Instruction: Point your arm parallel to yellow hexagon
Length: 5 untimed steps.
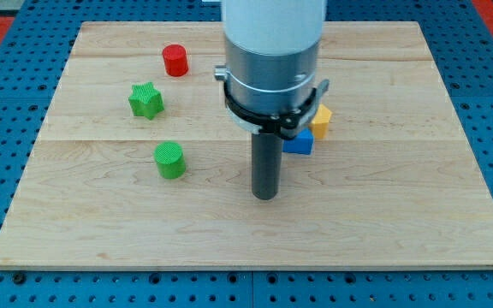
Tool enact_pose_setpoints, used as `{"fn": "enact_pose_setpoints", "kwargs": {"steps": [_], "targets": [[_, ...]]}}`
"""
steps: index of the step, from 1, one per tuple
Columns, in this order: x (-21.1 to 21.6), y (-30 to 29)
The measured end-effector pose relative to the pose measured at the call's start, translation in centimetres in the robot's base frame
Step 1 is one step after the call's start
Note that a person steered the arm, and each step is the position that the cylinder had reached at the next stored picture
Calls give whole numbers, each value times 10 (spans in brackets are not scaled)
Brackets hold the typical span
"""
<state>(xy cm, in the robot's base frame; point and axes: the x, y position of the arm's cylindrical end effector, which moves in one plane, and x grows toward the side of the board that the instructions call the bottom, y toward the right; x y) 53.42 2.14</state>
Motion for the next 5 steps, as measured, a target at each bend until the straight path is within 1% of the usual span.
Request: {"fn": "enact_pose_setpoints", "kwargs": {"steps": [1,2,3,4,5], "targets": [[38,41],[35,105],[35,150],[8,186],[-15,210]]}}
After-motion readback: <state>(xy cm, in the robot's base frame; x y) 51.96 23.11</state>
